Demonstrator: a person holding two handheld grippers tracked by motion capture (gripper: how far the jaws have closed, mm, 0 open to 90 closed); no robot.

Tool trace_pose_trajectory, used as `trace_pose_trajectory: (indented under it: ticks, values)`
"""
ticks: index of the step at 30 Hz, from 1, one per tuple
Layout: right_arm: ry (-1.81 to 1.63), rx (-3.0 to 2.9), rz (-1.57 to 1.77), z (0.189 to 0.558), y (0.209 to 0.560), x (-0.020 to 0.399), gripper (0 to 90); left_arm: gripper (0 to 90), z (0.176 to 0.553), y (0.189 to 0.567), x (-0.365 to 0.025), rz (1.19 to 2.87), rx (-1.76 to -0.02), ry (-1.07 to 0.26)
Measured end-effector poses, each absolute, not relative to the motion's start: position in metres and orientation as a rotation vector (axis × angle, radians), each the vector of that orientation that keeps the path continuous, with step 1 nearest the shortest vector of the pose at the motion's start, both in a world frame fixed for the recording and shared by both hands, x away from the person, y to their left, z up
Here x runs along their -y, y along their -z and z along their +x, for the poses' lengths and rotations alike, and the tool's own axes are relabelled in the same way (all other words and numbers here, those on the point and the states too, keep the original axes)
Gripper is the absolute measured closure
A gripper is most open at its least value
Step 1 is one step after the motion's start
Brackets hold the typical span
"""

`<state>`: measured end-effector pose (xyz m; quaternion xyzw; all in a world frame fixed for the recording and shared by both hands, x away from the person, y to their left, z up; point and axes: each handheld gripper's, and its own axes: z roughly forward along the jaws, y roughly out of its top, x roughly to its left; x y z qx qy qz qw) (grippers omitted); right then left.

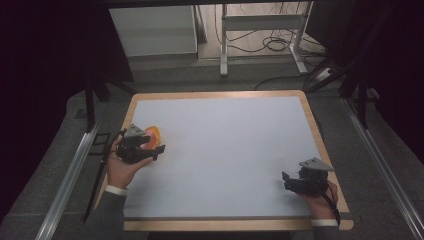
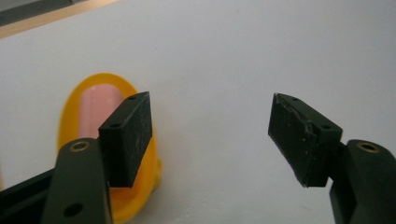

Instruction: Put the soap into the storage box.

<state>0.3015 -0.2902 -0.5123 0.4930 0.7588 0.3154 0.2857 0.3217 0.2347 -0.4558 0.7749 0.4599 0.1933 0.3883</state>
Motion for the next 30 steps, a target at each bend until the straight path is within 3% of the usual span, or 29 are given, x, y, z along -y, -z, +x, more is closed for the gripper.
trace_pose_trajectory:
  ticks: [19,30]
  values:
    - [-0.839,-2.019,1.323,0.301,0.511,0.292,9.7,29.9,0.275,0.511,-0.231,1.964,-1.169,-0.365]
    - [-0.828,-2.022,1.319,0.302,0.512,0.291,9.7,29.9,0.269,0.525,-0.242,1.94,-1.231,-0.334]
